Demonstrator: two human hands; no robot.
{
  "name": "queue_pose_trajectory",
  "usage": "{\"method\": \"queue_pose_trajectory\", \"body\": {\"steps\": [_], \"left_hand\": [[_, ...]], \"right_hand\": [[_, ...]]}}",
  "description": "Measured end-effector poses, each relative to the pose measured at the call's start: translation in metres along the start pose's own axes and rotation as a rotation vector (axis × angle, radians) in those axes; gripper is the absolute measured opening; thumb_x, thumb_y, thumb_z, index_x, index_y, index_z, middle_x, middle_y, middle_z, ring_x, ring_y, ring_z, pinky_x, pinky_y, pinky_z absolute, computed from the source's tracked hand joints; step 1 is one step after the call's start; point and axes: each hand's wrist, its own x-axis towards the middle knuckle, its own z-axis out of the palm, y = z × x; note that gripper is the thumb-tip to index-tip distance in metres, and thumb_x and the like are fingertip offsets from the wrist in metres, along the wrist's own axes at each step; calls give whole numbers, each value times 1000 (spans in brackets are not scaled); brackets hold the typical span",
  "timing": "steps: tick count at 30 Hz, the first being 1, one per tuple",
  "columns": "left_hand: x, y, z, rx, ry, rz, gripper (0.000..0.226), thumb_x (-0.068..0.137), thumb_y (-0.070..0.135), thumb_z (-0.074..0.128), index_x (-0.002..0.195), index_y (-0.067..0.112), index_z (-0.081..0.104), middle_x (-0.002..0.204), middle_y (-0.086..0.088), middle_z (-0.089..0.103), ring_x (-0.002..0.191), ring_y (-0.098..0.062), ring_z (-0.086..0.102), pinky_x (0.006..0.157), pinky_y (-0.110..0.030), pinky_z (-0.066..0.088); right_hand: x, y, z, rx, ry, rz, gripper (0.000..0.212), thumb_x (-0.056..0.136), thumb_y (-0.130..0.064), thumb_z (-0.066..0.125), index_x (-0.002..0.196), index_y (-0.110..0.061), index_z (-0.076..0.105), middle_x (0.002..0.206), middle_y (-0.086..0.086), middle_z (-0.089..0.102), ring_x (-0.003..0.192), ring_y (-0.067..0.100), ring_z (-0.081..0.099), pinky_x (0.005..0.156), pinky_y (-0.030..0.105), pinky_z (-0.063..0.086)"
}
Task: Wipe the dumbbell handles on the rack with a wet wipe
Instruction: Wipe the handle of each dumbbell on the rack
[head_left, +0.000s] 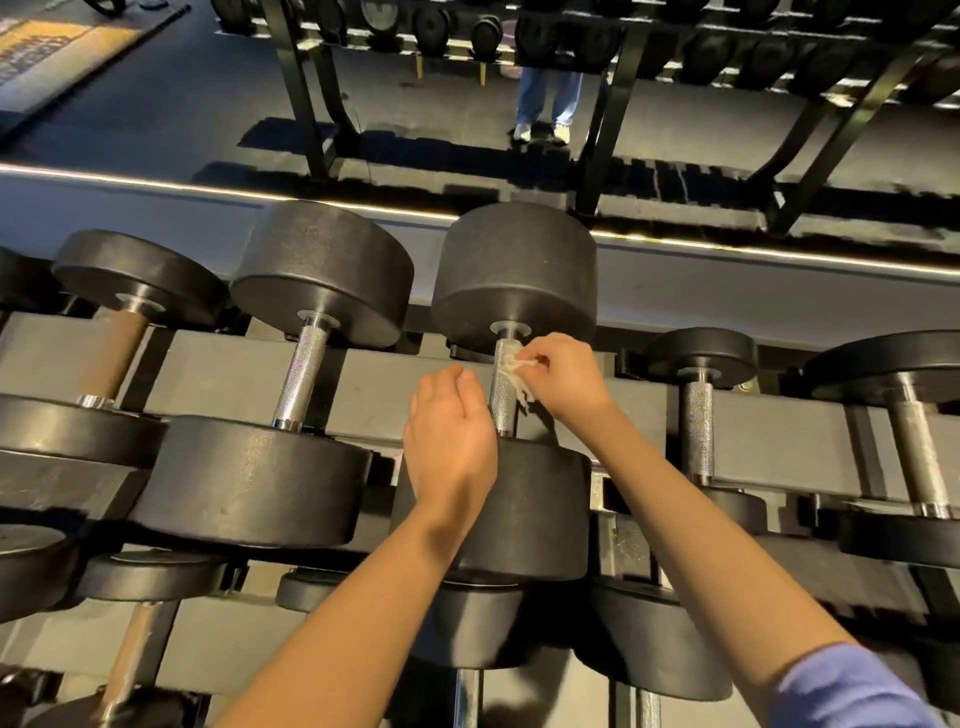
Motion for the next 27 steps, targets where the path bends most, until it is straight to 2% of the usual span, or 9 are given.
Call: {"method": "queue_pose_trajectory", "body": {"steps": [3, 6, 9, 12, 14, 17, 20, 23, 27], "left_hand": [[0, 0, -1, 5, -3, 13, 34, 104, 29, 28, 121, 15, 54, 106, 12, 44, 106, -9, 43, 95, -28, 31], [2, -2, -1, 12, -8, 29, 32, 103, 29, 28, 113, 16, 56, 102, 9, 47, 103, -13, 46, 93, -33, 35], [4, -4, 0, 28, -17, 22, 34, 102, 31, 27, 111, 15, 56, 105, 3, 54, 106, -17, 49, 95, -37, 38], [6, -5, -3, 79, -107, 41, 36, 100, 35, 29, 119, 19, 55, 118, 1, 56, 115, -19, 48, 102, -40, 37], [10, -8, -8, 144, -219, 92, 39, 101, 34, 32, 133, 20, 49, 134, 1, 50, 126, -18, 42, 107, -32, 30], [12, -15, -15, 173, -303, 178, 42, 103, 30, 34, 142, 17, 39, 143, 0, 43, 131, -14, 36, 99, -19, 23], [14, -20, -15, 87, -272, 164, 40, 103, 25, 34, 142, 19, 41, 141, 5, 44, 129, -8, 35, 99, -16, 21], [13, -24, -14, -41, -205, 76, 36, 104, 23, 32, 138, 21, 44, 133, 10, 46, 123, -1, 38, 101, -14, 25], [12, -25, -15, -147, -126, -3, 34, 104, 17, 30, 132, 19, 48, 126, 10, 49, 118, 0, 43, 89, 4, 25]], "right_hand": [[-14, -2, 1, 98, -93, 89, 11, 84, -10, 65, 75, -15, 62, 73, -2, 59, 68, 12, 52, 52, 9, 35], [-25, -1, -2, 104, -247, 111, 13, 79, -5, 69, 73, -15, 64, 63, -11, 53, 61, 5, 49, 53, 12, 35], [-19, 0, 3, 183, -68, 163, 3, 79, -7, 69, 79, -10, 70, 65, -12, 56, 62, 1, 50, 54, 4, 36], [-18, -2, 7, 253, 69, 150, 9, 84, -13, 68, 89, -8, 72, 73, -8, 59, 65, 1, 52, 55, 2, 37], [-20, -2, 6, 240, 4, 107, 12, 82, -15, 70, 91, -7, 73, 78, -6, 59, 69, 3, 52, 58, 4, 37], [-19, 0, 4, 87, -112, -16, 14, 82, -15, 71, 93, -7, 76, 88, 3, 60, 81, 11, 53, 64, 9, 35], [0, 2, 6, -39, -2, -127, 18, 91, -15, 59, 99, -8, 74, 93, 7, 58, 88, 18, 55, 69, 12, 34], [10, 0, 12, -99, 92, -153, 24, 95, -15, 52, 107, -6, 70, 101, 11, 57, 91, 23, 55, 79, 28, 42], [11, 9, 4, -168, -83, -374, 27, 91, -15, 51, 103, -5, 73, 105, 11, 61, 94, 30, 55, 78, 28, 38]]}}
